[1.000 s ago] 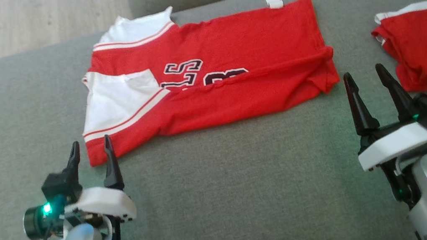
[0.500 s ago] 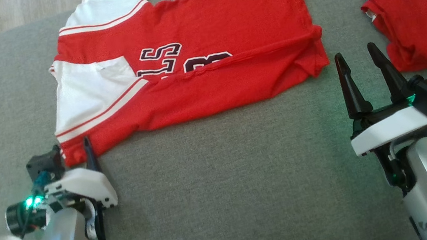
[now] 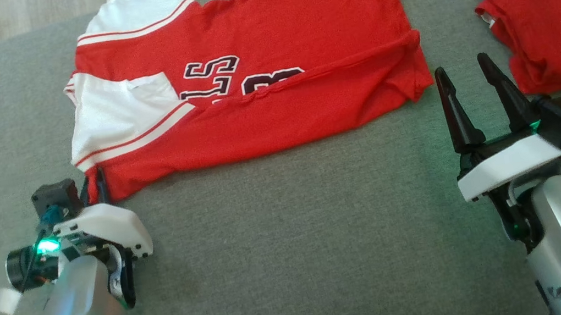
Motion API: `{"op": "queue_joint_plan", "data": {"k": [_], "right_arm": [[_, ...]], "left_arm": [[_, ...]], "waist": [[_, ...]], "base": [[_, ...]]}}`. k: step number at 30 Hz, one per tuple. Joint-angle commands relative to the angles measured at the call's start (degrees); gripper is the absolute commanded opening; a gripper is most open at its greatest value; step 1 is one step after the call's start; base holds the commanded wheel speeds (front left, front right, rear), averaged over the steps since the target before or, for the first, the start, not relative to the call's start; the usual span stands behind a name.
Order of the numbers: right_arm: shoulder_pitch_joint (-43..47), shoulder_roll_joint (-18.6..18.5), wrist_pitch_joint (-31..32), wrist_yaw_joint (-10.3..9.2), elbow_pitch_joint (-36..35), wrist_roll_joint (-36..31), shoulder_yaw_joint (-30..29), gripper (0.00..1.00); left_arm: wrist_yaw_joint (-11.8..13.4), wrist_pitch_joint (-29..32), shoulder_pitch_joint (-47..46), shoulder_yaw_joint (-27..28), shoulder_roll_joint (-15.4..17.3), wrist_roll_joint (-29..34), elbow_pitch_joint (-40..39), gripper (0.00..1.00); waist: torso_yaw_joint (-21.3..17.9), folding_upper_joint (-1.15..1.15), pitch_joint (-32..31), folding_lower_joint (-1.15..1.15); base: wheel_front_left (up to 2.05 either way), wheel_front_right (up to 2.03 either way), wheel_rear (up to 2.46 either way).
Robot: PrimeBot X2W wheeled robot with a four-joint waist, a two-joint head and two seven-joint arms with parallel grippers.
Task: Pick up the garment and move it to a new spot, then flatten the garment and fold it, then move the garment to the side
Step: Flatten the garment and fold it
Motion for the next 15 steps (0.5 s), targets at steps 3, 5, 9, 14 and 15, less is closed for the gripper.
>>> {"op": "queue_joint_plan", "data": {"k": [3,5,9,14,15], "right_arm": [[-1.5,0.46,1.65,-0.05,-0.77,-0.31,0.26,1.0],[-1.72,0.67,3.34,-0.05,0.21,-1.03,-0.93,1.0],[-3.06,1.82,8.01,-0.05,3.05,-3.32,-3.42,1.0],[-6.95,3.71,14.79,-0.05,8.87,-5.66,-7.73,1.0],[-7.95,3.95,15.93,-0.05,10.27,-5.71,-8.59,1.0]], "left_arm": [[0.08,-5.08,-1.33,1.47,2.01,0.11,-2.32,0.0],[-0.5,-7.4,-1.93,1.16,1.71,0.51,-4.57,0.0],[-1.2,-9.17,-1.97,0.77,1.56,1.65,-10.02,0.0],[-1.7,-9.42,-0.44,-0.37,1.14,3.23,-15.3,0.0],[-1.74,-9.43,-0.19,-0.58,1.02,3.44,-16.0,0.0]], "waist": [[0.92,0.0,-0.6,0.0],[1.57,0.0,-0.88,0.0],[2.61,0.0,-1.17,0.0],[3.63,0.0,-1.02,0.0],[3.83,0.0,-0.91,0.0]], "base": [[0.0,0.0,0.0],[0.0,0.0,0.0],[0.0,0.0,0.0],[0.0,0.0,0.0],[0.0,0.0,0.0]]}}
